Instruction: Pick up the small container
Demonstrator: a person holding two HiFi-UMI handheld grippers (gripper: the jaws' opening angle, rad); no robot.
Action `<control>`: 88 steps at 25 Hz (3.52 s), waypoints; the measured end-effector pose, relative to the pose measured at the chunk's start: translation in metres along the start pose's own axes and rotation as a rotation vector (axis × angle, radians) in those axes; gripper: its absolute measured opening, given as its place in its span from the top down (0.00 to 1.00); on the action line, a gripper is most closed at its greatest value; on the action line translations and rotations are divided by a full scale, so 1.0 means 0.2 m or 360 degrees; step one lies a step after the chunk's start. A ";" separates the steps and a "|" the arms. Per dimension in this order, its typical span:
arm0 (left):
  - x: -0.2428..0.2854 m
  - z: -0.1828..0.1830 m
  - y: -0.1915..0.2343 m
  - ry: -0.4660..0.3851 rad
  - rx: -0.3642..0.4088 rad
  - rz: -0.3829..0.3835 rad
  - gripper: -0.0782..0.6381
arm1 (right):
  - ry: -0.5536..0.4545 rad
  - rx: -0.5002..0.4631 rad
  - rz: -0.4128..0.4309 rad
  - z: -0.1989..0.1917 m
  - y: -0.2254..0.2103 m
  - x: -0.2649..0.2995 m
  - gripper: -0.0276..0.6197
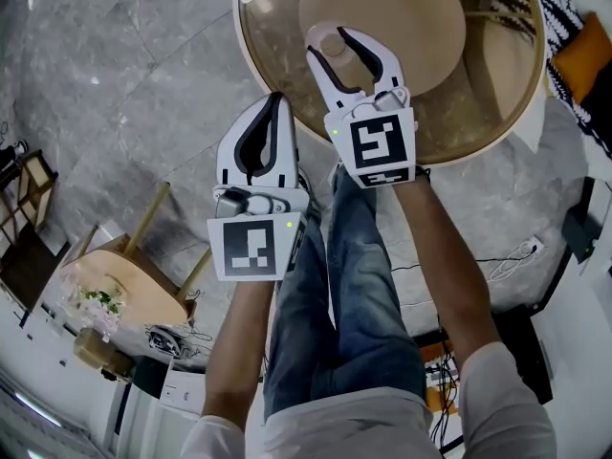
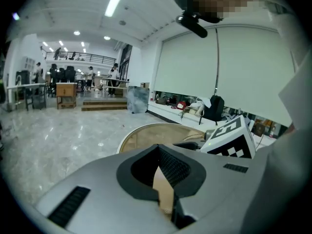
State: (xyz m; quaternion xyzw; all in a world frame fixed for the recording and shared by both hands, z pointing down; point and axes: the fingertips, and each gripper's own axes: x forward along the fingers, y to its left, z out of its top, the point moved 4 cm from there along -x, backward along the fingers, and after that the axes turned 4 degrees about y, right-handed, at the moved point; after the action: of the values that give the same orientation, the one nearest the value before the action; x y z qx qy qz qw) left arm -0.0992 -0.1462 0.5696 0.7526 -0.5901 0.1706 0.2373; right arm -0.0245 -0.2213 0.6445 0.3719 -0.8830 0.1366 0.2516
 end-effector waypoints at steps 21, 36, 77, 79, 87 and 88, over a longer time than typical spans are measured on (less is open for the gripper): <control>-0.06 -0.06 -0.01 0.0014 -0.0063 -0.0032 0.87 | -0.0006 -0.0059 -0.0044 0.00 -0.01 0.05 0.74; -0.10 0.00 0.03 -0.0010 -0.0158 -0.0039 0.87 | 0.0070 -0.0049 0.0006 -0.03 0.00 -0.01 0.74; -0.25 0.29 -0.03 -0.0073 -0.0120 -0.0063 0.87 | -0.0001 0.0052 0.0037 0.30 -0.01 -0.44 0.74; -0.25 0.31 -0.04 -0.0073 -0.0113 -0.0069 0.87 | 0.0001 0.0054 0.0036 0.32 -0.01 -0.45 0.74; -0.28 0.38 -0.09 -0.0083 -0.0117 -0.0097 0.87 | 0.0016 0.0069 0.0030 0.37 -0.02 -0.52 0.74; -0.28 0.40 -0.10 -0.0085 -0.0112 -0.0102 0.87 | 0.0019 0.0069 0.0031 0.38 -0.03 -0.53 0.74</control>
State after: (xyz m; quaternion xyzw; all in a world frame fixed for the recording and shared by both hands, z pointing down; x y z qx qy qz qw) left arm -0.0962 -0.1413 0.4708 0.7665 -0.5776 0.1218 0.2531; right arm 0.0166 -0.1948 0.5235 0.3678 -0.8819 0.1604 0.2473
